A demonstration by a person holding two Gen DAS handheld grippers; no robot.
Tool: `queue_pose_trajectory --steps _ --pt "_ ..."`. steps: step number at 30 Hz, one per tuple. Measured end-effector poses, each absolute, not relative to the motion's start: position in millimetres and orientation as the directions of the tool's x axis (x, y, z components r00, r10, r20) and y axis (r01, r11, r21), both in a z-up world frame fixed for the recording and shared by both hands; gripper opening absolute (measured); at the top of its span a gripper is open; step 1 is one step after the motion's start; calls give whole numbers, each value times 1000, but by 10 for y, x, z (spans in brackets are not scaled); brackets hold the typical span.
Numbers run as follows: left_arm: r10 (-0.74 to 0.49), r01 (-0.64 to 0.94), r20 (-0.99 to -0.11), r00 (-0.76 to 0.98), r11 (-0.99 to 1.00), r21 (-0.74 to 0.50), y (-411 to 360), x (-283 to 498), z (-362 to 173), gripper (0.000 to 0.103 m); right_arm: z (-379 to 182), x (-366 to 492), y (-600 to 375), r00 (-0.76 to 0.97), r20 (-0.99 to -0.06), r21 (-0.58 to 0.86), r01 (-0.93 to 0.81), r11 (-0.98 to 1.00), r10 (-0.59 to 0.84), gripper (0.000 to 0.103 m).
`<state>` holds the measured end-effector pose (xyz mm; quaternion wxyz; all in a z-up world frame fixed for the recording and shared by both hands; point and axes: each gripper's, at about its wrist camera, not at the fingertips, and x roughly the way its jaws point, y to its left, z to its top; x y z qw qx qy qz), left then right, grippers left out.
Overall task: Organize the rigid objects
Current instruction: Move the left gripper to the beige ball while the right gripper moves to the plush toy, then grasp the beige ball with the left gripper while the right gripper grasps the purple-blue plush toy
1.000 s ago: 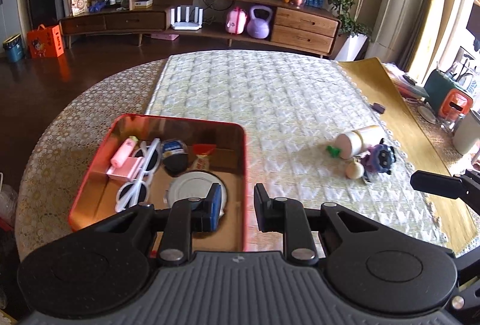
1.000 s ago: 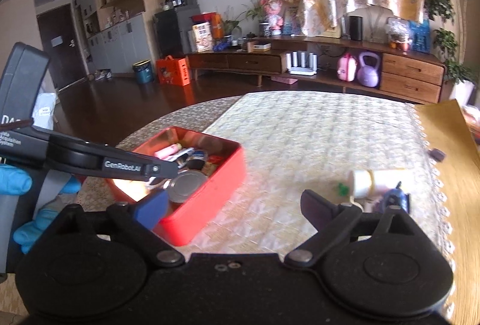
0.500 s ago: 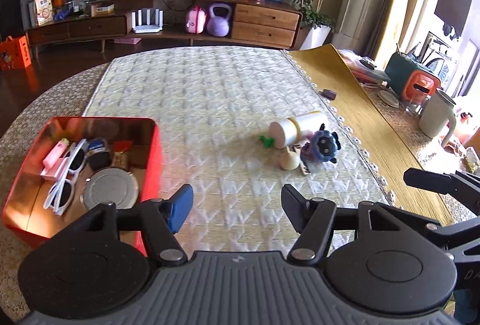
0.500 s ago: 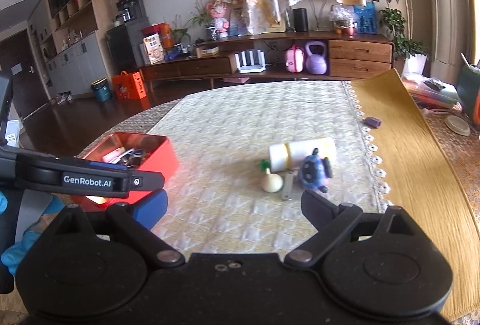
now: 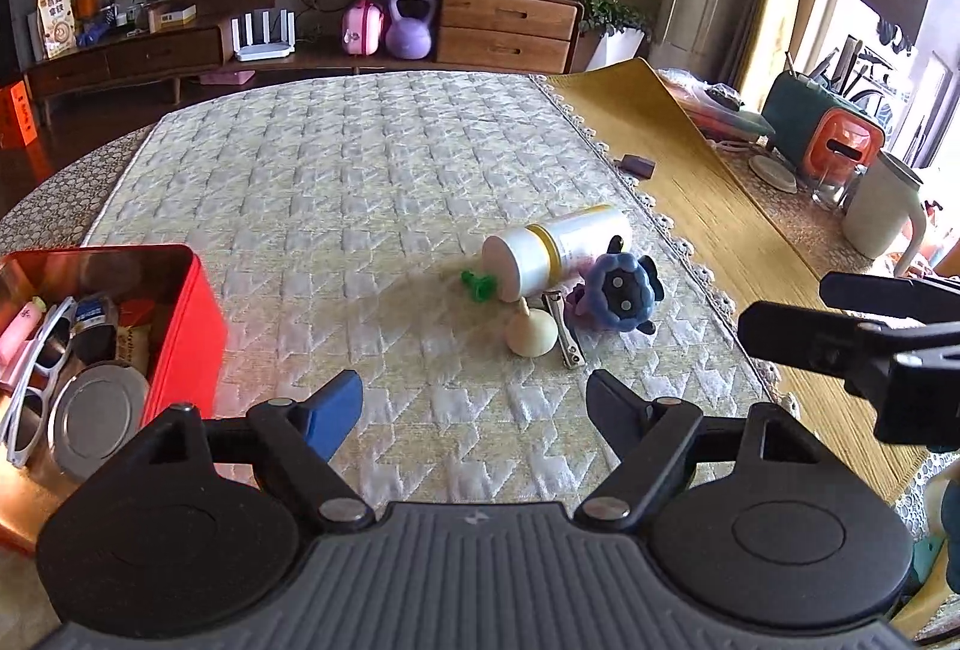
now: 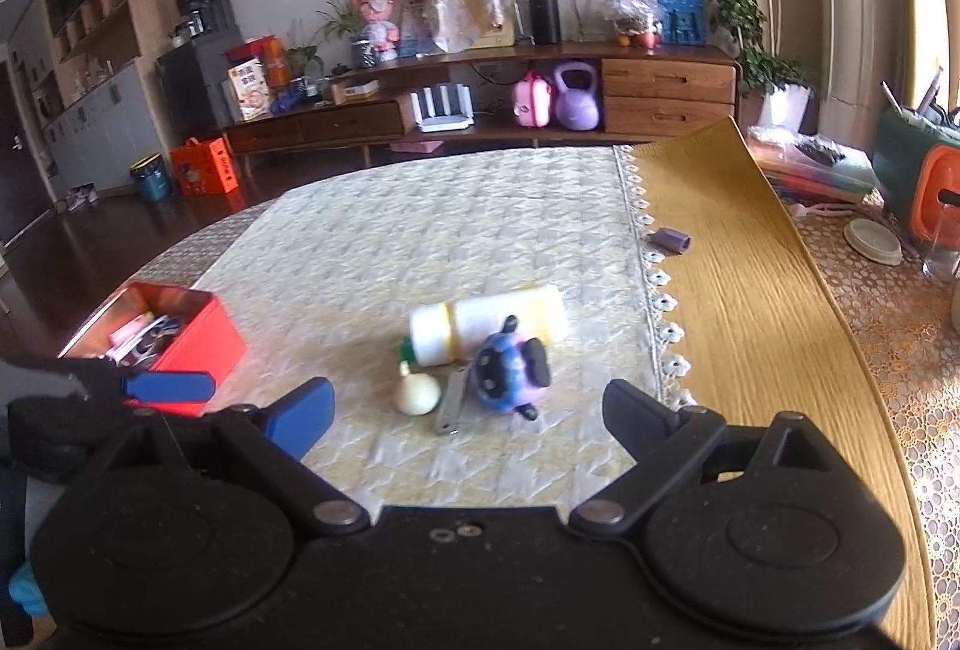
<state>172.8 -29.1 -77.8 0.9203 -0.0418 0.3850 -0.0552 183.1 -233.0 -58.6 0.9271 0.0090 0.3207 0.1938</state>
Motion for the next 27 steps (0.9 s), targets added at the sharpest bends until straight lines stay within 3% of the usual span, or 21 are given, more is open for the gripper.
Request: queue_pose_trajectory --steps 19,27 --pt "-123 64 -740 661 992 -108 -531 2366 -1256 82 -1042 2594 -2241 639 -691 179 -301 937 337 94" --pt "-137 77 -740 658 990 -115 -571 2497 -1358 82 -1192 2774 -2145 615 -713 194 -289 938 337 85"
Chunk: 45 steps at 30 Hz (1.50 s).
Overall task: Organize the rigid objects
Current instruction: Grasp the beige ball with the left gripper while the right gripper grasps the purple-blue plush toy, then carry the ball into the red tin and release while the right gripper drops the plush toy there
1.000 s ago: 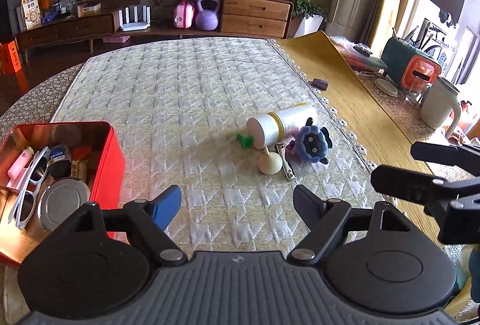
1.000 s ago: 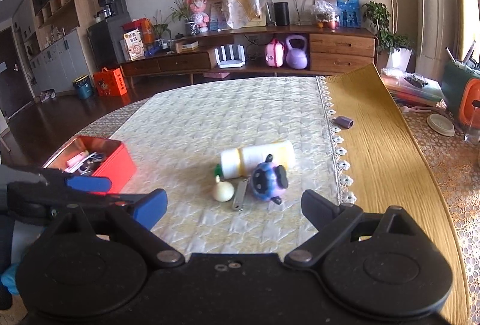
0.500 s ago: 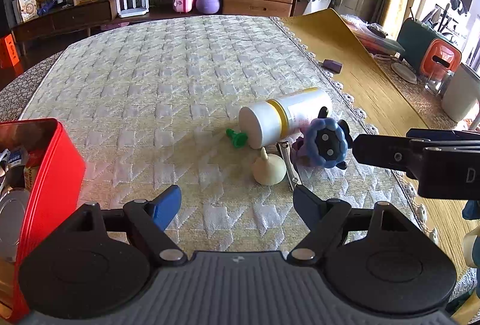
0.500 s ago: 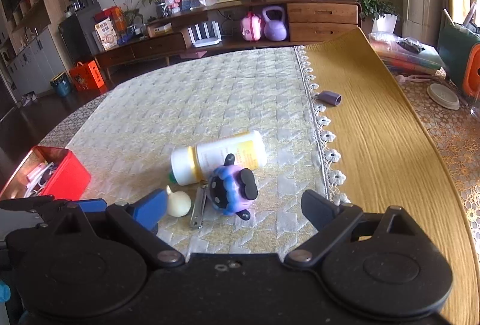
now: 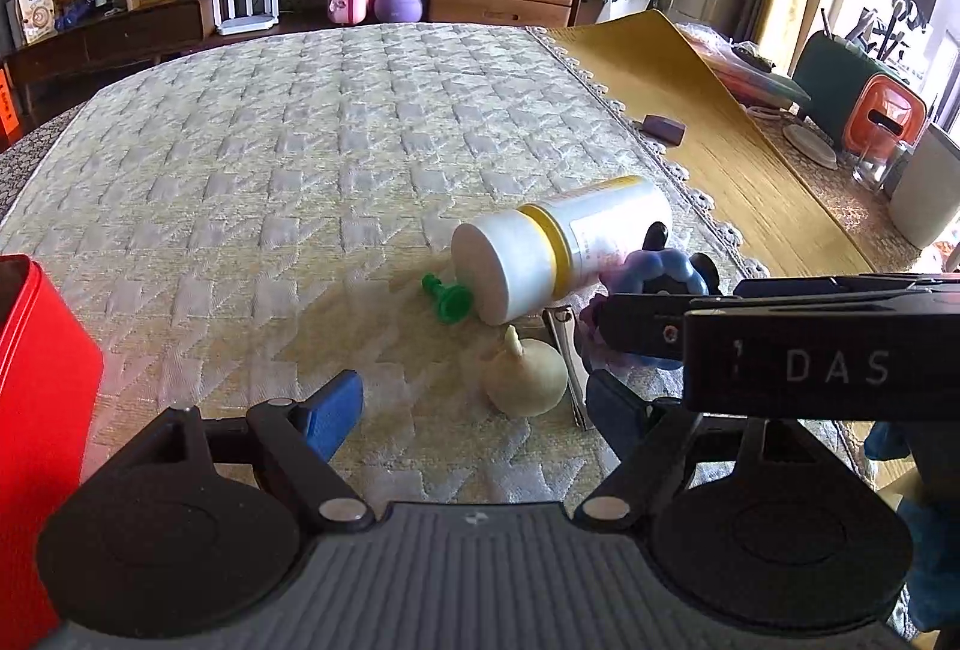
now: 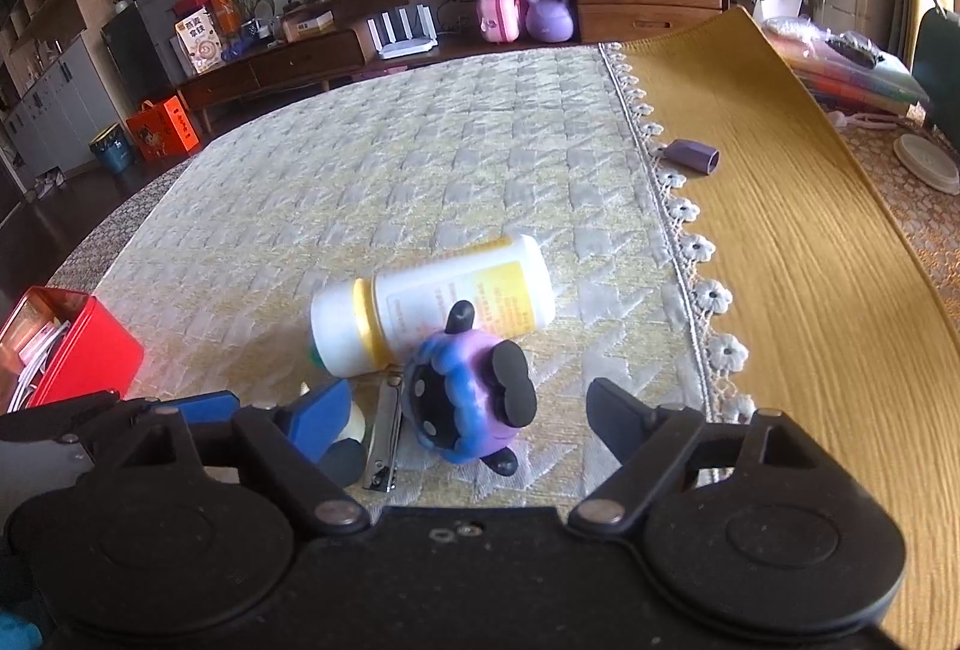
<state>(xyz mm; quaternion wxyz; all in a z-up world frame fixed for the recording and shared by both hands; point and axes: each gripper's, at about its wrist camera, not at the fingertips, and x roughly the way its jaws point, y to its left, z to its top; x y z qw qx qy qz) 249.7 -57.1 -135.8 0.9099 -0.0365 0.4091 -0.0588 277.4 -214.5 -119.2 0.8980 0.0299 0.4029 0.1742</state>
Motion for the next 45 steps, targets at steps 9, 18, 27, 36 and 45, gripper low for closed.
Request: queue_pose_trajectory --steps 9,18,27,36,45 --pt "-145 102 -731 667 989 -102 -592 2561 -1395 66 -1273 2826 -2077 596 -721 209 -299 931 353 68" --pt "-181 134 -717 673 983 -123 -613 2544 -1366 33 -1289 2830 -2107 608 -720 211 -267 940 334 51" --pt "-161 118 -720 675 987 -110 -556 2494 -1333 30 -1283 2741 -2103 620 -712 220 -248 943 329 50" --pt "-143 105 -732 666 990 -98 -457 2299 -1228 30 -1165 2471 -2170 629 -695 248 -246 937 349 50" --pt "-136 88 -731 668 991 -103 -301 2002 -978 30 -935 2119 -2126 637 -670 260 -280 924 382 50"
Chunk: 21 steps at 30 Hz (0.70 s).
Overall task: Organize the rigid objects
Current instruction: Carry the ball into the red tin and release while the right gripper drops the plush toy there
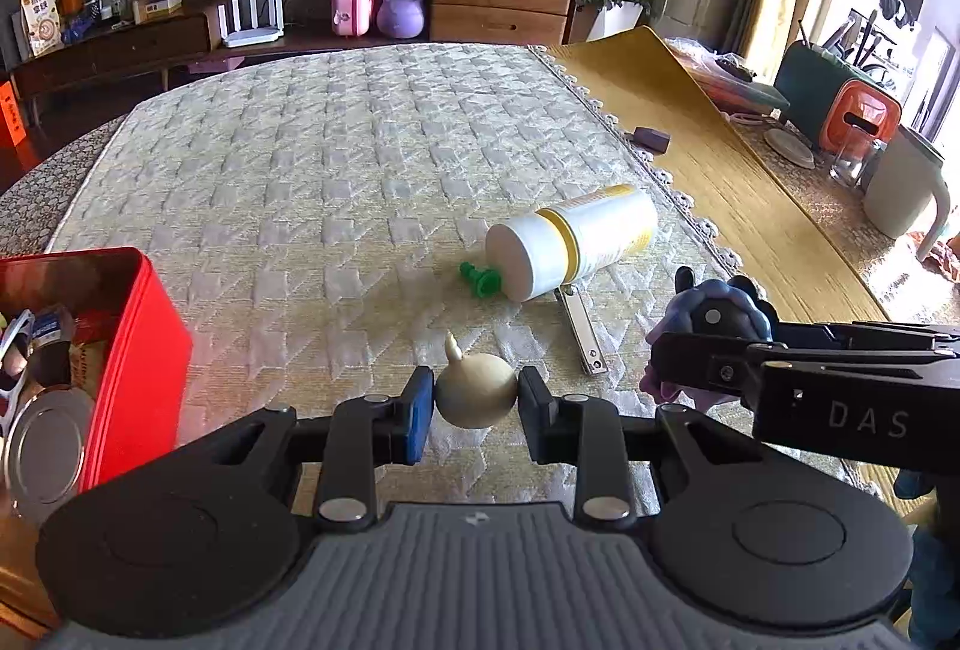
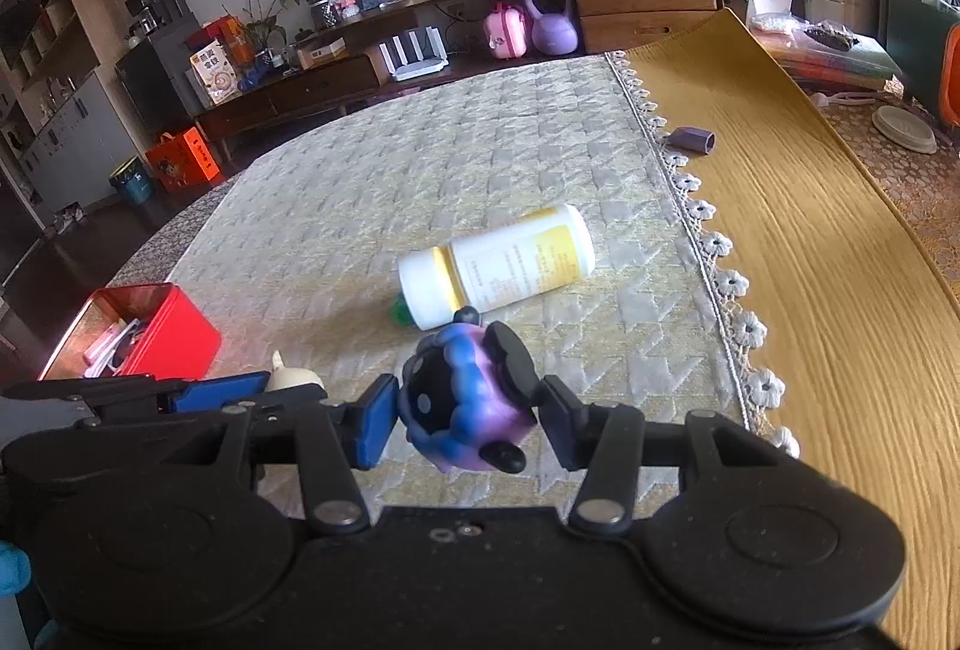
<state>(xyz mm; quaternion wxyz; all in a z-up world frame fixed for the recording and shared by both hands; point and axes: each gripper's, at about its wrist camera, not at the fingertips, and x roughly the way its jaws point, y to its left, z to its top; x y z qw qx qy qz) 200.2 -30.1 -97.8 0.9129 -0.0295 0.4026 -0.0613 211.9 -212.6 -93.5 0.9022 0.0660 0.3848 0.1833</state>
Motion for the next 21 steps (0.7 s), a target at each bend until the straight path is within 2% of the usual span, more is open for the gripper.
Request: queue_pose_trajectory --steps 21 --pt "-63 -23 -710 701 994 -111 468 1379 -396 30 -365 1531 -1469 626 -623 211 -444 871 470 50"
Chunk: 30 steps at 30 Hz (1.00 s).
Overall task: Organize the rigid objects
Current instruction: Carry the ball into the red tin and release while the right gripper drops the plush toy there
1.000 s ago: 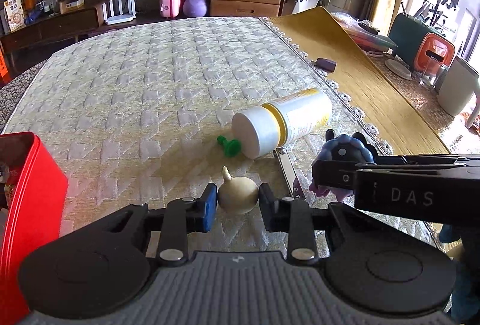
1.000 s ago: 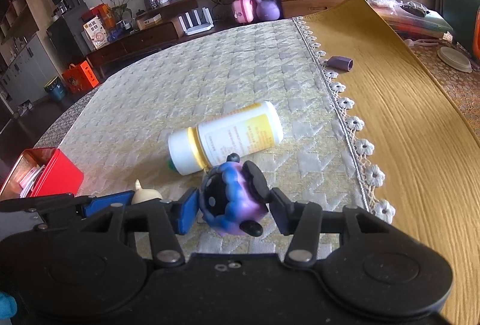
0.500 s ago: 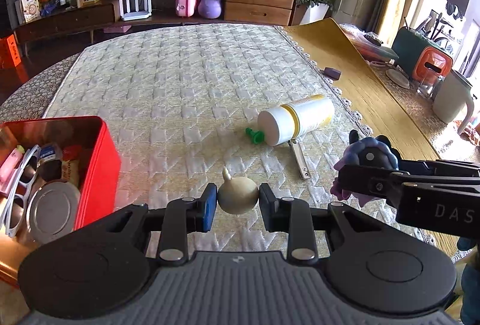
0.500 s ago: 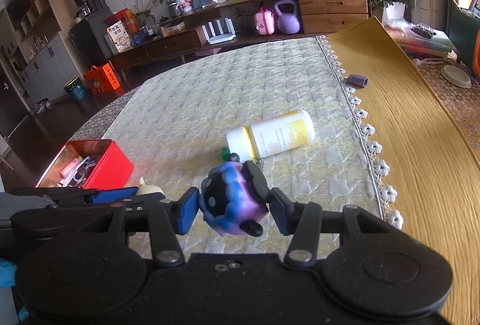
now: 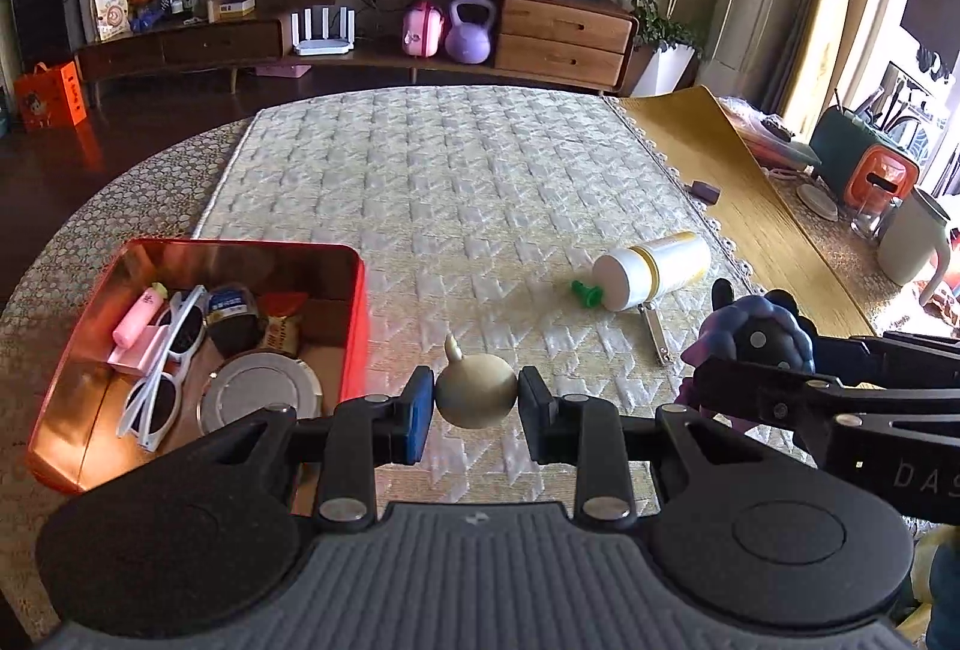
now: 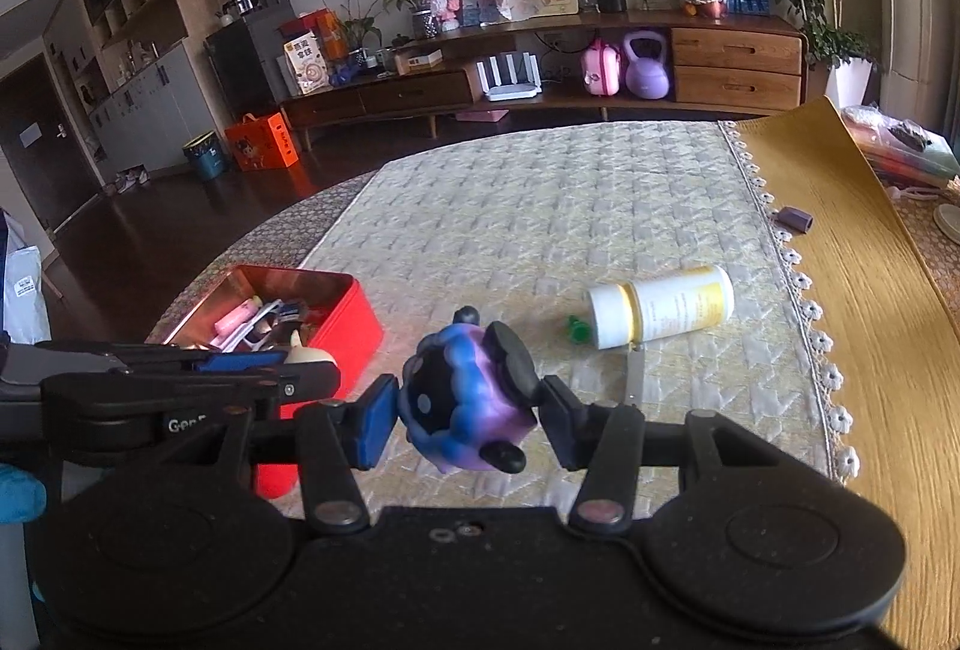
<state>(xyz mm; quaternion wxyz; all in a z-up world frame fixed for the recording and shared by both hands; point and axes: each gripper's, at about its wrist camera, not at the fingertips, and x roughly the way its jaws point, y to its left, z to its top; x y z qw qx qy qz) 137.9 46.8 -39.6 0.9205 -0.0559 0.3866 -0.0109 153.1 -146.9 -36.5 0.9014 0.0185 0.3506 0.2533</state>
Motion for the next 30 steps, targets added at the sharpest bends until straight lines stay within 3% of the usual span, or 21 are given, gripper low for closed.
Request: queue_pose_trajectory --steps 16,30 --pt "33 -134 -692 721 987 -93 1397 1192 -185 30 -216 1430 -711 584 -617 159 -564 811 527 50" --pt "128 -230 -739 662 972 -38 2062 1239 -441 30 -250 1718 -11 547 -629 91 -653 751 552 50"
